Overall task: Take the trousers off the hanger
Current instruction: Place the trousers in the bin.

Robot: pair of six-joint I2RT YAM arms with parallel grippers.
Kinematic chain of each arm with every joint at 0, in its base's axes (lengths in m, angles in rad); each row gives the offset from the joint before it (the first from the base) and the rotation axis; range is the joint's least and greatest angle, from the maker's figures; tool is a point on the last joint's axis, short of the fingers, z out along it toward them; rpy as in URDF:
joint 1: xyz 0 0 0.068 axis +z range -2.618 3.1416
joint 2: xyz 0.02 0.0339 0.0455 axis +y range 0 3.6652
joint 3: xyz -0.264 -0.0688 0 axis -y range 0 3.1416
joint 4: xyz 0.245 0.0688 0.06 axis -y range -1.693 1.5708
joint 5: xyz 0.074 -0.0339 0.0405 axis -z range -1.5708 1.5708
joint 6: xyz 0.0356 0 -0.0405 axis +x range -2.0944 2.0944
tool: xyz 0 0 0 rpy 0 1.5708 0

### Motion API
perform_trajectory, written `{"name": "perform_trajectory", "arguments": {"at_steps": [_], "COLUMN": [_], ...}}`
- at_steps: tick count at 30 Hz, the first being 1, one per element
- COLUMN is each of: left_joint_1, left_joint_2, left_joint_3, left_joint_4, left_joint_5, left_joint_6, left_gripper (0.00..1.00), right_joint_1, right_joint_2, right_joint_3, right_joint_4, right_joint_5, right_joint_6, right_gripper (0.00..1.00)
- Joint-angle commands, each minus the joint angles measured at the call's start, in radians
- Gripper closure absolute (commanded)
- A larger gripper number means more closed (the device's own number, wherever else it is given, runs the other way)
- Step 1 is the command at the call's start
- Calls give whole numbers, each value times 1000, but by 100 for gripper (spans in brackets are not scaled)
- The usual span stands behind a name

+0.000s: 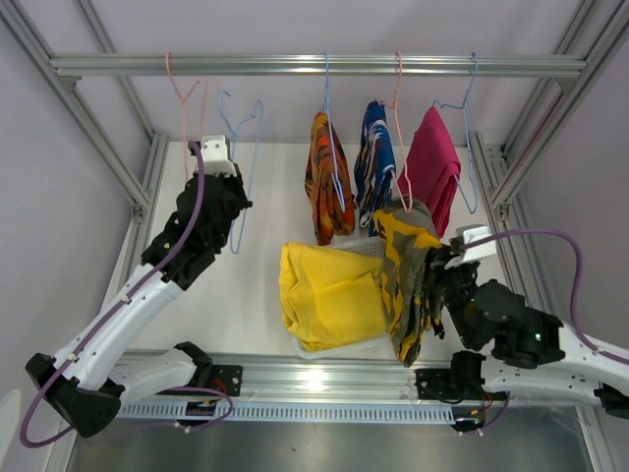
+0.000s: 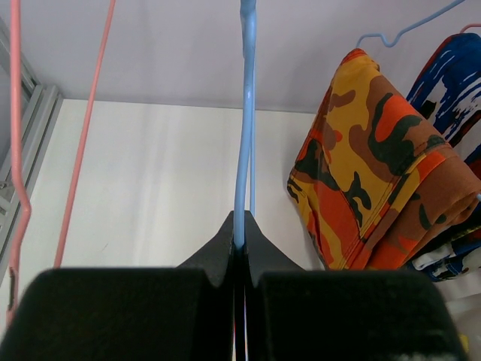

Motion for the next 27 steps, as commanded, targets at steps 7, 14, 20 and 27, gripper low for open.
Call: {"name": "perform_trajectory", "arguments": {"at_steps": [7, 14, 20, 27], "left_joint_1": [-10, -10, -16, -24], "left_joint_2": [-40, -48, -48, -46], "left_joint_3": [8, 11, 16, 20], "left_joint_4": [42, 38, 30, 22], "left_joint_5": [8, 24, 32, 41], "left_joint_6": [4, -4, -10, -11], "left_gripper": [100, 100, 100, 99], "right_joint_1": [-40, -56, -54, -39], "right_joint_2": [239, 489, 741, 925], "right_joint_3": [19, 42, 131, 227], "right_joint_4": [272, 399, 436, 439], "right_joint_5": [-167, -260, -319, -424], "right_joint_6": [64, 115, 167, 209], "right_gripper": [100, 100, 100, 67]}}
